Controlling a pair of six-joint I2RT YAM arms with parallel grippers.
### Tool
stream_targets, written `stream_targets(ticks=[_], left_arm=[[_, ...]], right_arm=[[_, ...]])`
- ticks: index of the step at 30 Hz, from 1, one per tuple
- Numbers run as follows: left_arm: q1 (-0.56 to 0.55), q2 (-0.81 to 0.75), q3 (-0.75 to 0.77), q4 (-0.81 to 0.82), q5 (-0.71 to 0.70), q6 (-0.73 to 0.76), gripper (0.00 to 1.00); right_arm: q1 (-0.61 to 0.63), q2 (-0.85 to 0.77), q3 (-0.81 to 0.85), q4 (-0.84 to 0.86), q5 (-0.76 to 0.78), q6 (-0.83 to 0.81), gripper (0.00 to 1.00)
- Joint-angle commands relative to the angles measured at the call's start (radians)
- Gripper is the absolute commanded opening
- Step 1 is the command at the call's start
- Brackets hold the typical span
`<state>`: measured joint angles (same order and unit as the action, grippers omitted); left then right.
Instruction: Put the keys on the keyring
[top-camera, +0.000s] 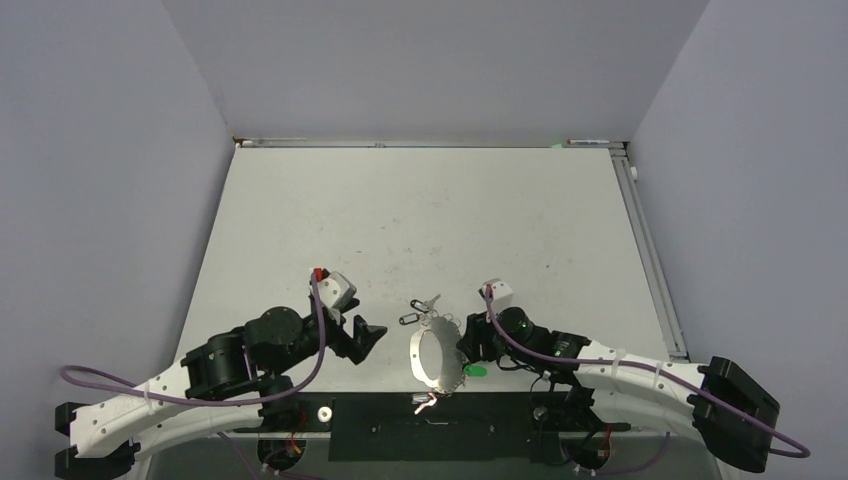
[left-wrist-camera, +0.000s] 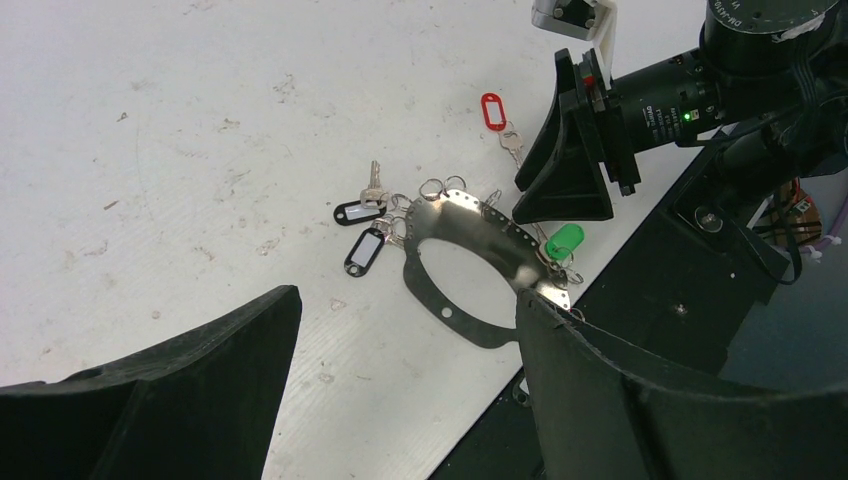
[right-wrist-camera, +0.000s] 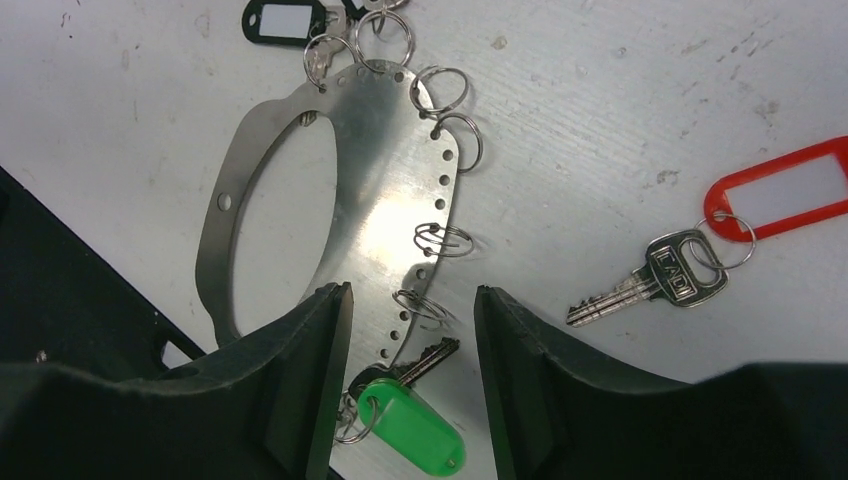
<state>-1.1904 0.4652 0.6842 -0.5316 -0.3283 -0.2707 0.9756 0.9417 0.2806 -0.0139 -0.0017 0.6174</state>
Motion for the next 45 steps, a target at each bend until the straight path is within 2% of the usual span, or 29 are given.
stream_targets(ticks=[1,9,13,17,20,24,29,31,36,41,45], left_arm=[[-0.003,-0.011,-0.001,0.013,0.015,-0.004,0.76],[-0.002,-0.003,-0.008,0.025,0.003,-0.006,0.76],[0.005,0.076,-0.018,0.069,-0.032,-0.046,0.74],[0.003,0.199,0.033,0.055,-0.07,-0.047,0.73],[0.0,0.251,-0.009,0.217,-0.127,-0.021,0.74],[-0.003,0.411,-0.088,0.532,-0.11,0.067,0.75],[-0.002,0.621,-0.035,0.676,0.052,0.219,0.72],[0.005,0.699,-0.002,0.694,0.121,0.262,0.65],[0.014,0.881,0.074,0.704,0.302,0.357,0.61],[0.02,0.987,0.064,0.798,0.382,0.414,0.55],[0.027,1.058,0.073,0.81,0.395,0.445,0.5]], right_arm=[[-0.002,-0.037,-0.058,0.101,-0.003,0.067,0.49],[-0.004,-0.184,-0.106,0.091,0.19,0.239,0.47],[-0.004,-0.166,-0.063,0.023,0.265,0.31,0.44],[-0.005,-0.085,0.03,-0.091,0.306,0.388,0.41],[-0.004,-0.024,0.115,-0.212,0.344,0.437,0.43],[-0.004,-0.044,0.176,-0.362,0.458,0.483,0.56],[-0.009,-0.165,0.249,-0.564,0.597,0.511,0.74],[-0.009,-0.217,0.264,-0.604,0.639,0.513,0.75],[-0.008,-0.301,0.281,-0.64,0.67,0.474,0.75],[-0.009,-0.324,0.284,-0.666,0.655,0.449,0.73],[-0.008,-0.343,0.282,-0.678,0.646,0.451,0.73]])
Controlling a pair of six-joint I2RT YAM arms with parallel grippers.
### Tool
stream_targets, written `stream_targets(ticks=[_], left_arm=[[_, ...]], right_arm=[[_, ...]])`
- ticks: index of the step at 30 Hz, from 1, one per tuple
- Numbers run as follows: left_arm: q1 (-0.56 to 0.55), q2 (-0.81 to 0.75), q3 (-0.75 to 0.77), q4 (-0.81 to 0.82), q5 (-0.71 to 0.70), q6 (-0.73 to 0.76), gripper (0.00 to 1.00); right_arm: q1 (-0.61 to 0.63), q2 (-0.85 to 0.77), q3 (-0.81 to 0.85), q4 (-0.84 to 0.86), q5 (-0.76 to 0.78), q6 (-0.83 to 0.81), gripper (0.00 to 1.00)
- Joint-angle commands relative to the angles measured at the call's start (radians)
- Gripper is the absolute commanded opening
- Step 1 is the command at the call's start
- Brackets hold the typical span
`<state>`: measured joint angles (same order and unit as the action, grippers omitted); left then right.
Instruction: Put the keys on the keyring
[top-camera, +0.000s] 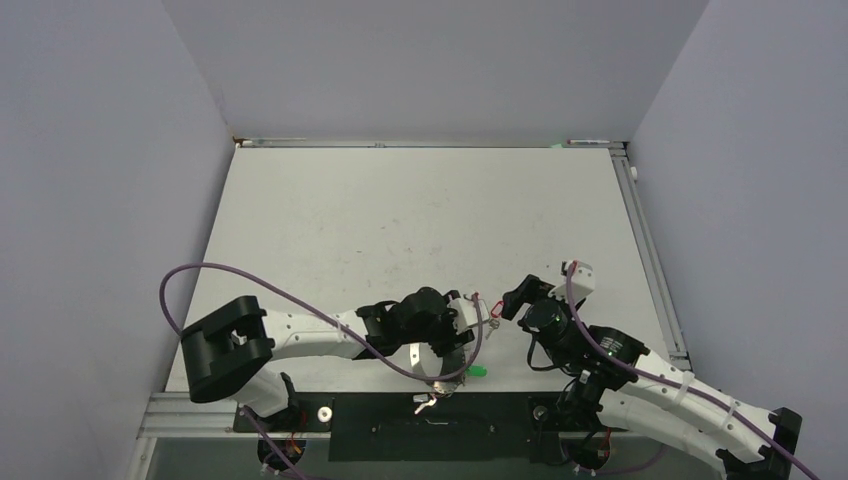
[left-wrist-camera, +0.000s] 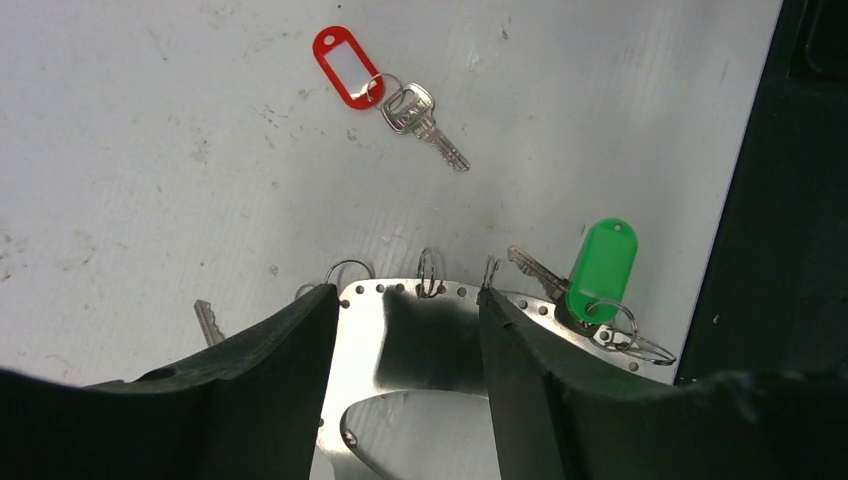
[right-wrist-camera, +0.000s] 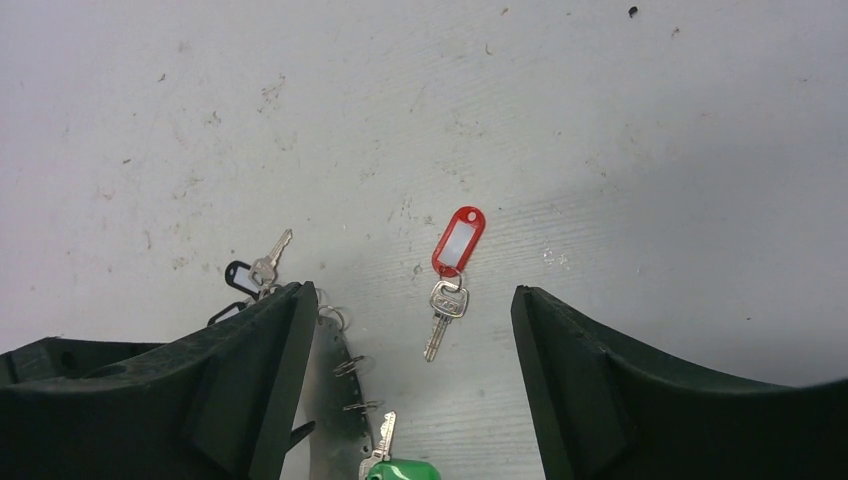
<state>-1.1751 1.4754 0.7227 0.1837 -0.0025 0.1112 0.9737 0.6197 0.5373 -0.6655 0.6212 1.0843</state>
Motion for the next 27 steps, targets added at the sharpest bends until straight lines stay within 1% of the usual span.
stream_targets(ticks=[1,6,10,20,27], left_arm=[[0.014,0.06,0.034,0.099,0.072,0.067,0.5],[0.015,0.11,0.025,0.144,0.058,0.069,0.43],[0.015,0.133,0.015,0.175,0.045,0.07,0.41],[0.015,0.171,0.011,0.165,0.017,0.084,0.38],[0.014,0.203,0.007,0.177,0.011,0.1,0.32]], right_arm=[[-0.007,-0.027,0.023,-0.027,0.021,-0.018,0.73],[-0.007,-0.047,0.015,-0.028,0.021,-0.026,0.72],[-0.006,-0.047,0.01,-0.023,0.014,-0.031,0.72],[-0.006,-0.049,-0.008,-0.006,-0.002,-0.035,0.71],[-0.007,-0.043,-0.021,0.011,-0.019,-0.04,0.69]])
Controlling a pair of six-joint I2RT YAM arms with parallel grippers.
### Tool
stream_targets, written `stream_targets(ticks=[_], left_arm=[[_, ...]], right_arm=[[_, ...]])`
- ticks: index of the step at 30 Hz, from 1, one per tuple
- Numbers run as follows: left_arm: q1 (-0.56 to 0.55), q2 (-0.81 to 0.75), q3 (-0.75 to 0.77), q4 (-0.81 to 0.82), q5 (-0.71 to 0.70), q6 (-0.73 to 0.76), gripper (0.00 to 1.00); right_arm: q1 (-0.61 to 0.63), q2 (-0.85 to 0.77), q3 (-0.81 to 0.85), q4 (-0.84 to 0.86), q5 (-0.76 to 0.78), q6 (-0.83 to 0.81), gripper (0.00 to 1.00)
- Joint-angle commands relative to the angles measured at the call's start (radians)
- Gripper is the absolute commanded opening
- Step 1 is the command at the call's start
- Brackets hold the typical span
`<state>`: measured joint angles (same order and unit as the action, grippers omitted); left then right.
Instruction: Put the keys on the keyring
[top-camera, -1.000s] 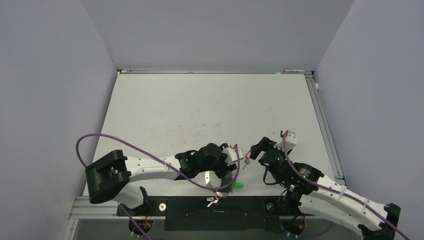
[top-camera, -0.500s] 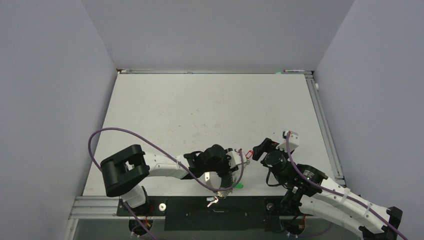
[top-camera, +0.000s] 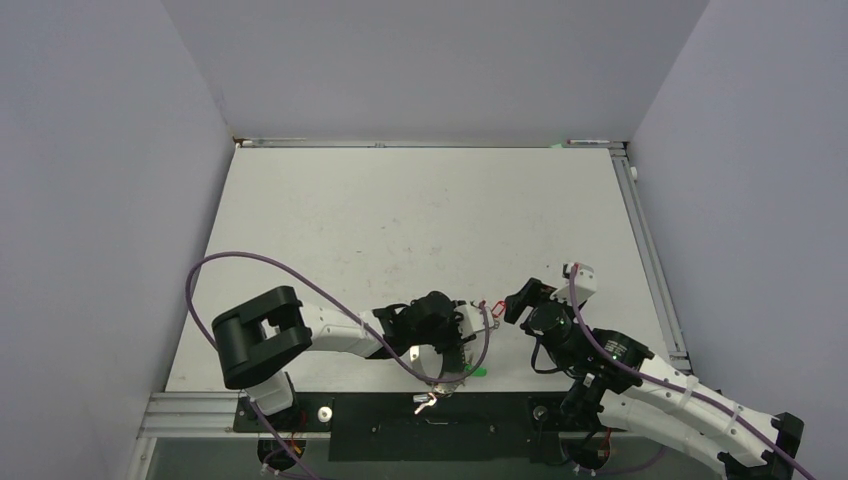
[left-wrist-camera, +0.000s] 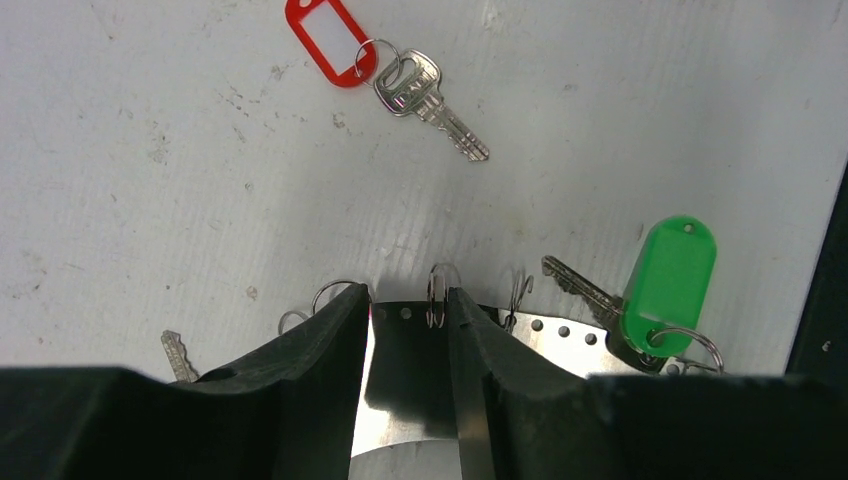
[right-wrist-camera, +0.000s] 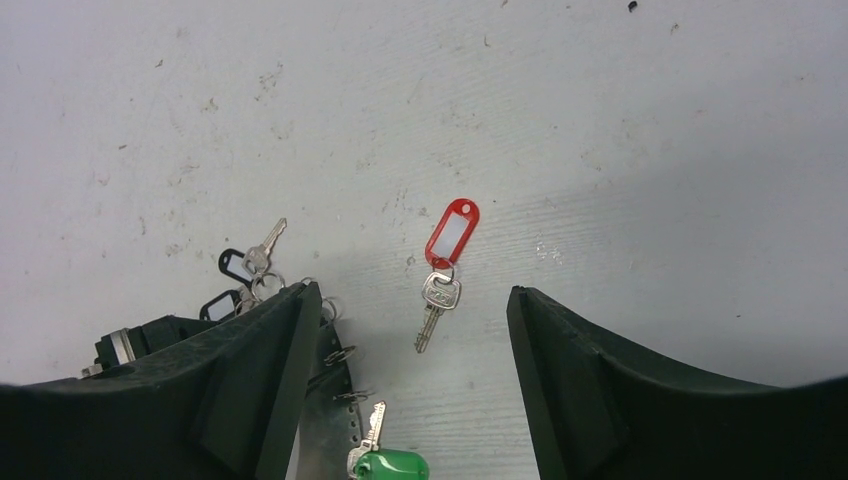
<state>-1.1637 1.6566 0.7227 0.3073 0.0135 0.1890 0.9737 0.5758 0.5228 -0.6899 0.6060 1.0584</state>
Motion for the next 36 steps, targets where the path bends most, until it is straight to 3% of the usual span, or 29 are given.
stream_targets(ticks=[1,7,10,16,20,29,36], left_arm=[[0.003,0.025,0.007,0.055,-0.005,0.024,0.31],[0.003,0.04,0.003,0.072,-0.005,0.026,0.28],[0.004,0.049,0.003,0.087,-0.005,0.027,0.22],[0.004,0.06,0.004,0.094,0.012,0.035,0.0],[0.004,0.023,-0.013,0.111,0.013,0.025,0.0],[0.004,-0.229,-0.142,0.2,-0.005,-0.021,0.0],[0.001,-0.515,-0.259,0.225,0.006,-0.054,0.0]], right_arm=[[-0.006,0.001,-0.011,0.038,-0.007,-0.015,0.69],[-0.006,0.0,-0.02,0.042,-0.014,-0.013,0.69],[-0.006,-0.004,-0.022,0.041,-0.018,-0.015,0.68],[-0.006,-0.019,-0.024,0.028,-0.014,-0.016,0.68],[-0.006,-0.036,-0.026,0.028,-0.014,-0.025,0.67],[-0.006,-0.189,-0.056,0.164,-0.061,-0.195,0.65],[-0.006,-0.261,-0.104,0.483,-0.355,-0.441,0.62]])
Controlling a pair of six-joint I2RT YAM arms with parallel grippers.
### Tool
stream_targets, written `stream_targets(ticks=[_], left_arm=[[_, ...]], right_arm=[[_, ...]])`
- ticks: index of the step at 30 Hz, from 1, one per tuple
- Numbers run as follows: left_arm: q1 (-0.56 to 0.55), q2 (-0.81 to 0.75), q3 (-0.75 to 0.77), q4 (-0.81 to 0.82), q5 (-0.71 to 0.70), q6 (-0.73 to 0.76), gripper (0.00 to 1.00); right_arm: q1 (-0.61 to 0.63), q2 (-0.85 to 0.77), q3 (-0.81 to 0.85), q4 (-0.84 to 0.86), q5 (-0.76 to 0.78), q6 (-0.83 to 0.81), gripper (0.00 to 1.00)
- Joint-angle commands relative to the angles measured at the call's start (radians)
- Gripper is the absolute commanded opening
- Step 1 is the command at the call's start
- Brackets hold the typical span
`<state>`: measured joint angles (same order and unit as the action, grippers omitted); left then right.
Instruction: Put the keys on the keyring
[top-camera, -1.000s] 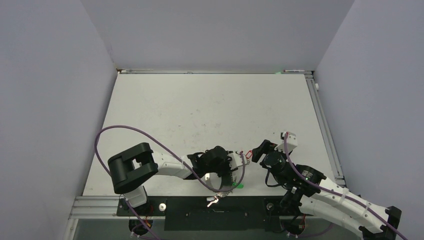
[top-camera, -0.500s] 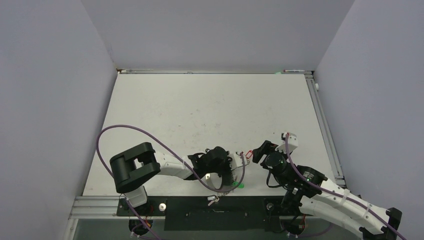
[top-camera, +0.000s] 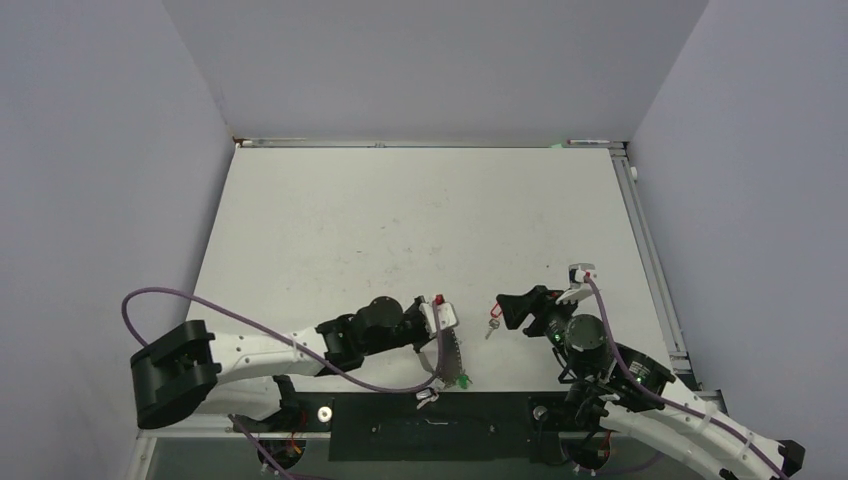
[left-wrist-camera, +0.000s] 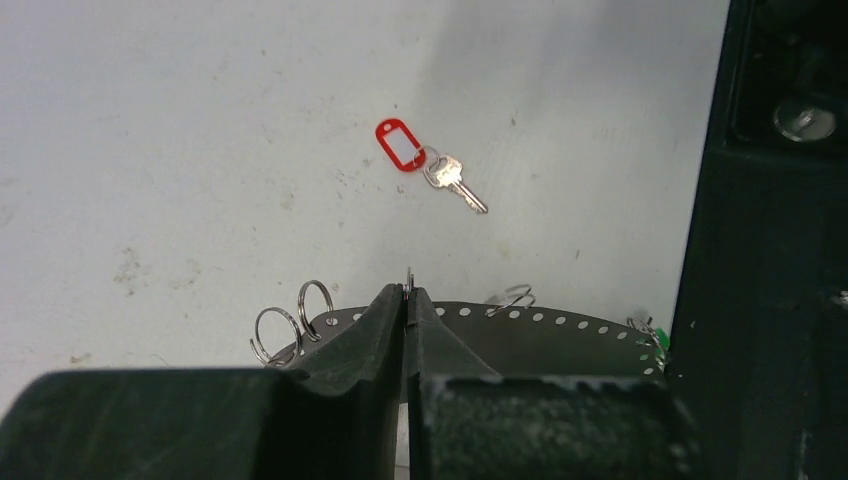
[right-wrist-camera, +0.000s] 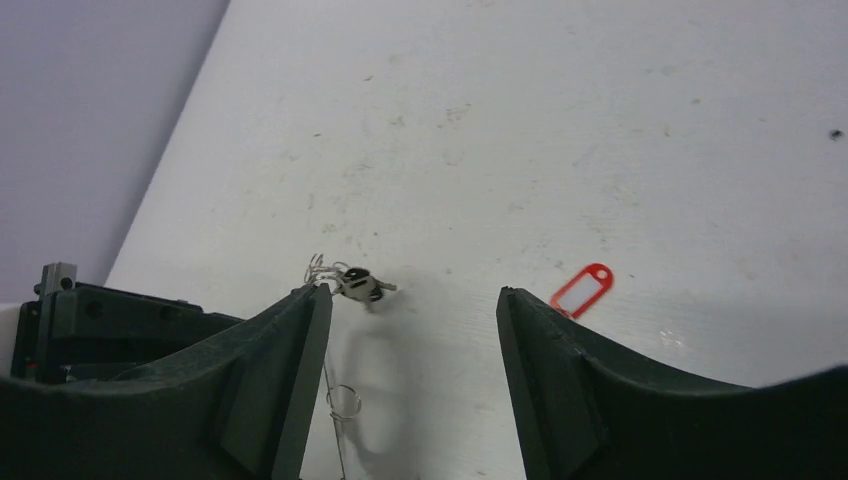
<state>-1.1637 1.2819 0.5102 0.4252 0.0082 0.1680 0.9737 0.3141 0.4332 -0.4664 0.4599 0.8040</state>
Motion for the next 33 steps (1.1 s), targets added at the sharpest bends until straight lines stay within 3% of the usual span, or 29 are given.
stream_targets(ticks=[1,10,17,26,33], left_arm=[[0.001,-0.186,-0.07,0.123,0.022,-0.04,0.0],[-0.007,-0.554,-0.236,0.262,0.078,-0.144,0.0],[-0.011,-0.746,-0.307,0.323,0.082,-0.227,0.0],[-0.012,-0.822,-0.356,0.437,0.121,-0.329,0.0],[-0.011,-0.83,-0.385,0.547,0.165,-0.397,0.0]], right_arm=[[-0.006,0.009,-0.015,0.306,-0.259,-0.223,0.61],[-0.001,0.155,0.013,0.62,-0.718,-0.435,0.54],[0.043,0.278,0.04,0.78,-0.925,-0.495,0.44],[0.212,0.43,0.106,0.843,-0.908,-0.59,0.42],[0.24,0.418,0.12,0.845,-0.838,-0.638,0.43]])
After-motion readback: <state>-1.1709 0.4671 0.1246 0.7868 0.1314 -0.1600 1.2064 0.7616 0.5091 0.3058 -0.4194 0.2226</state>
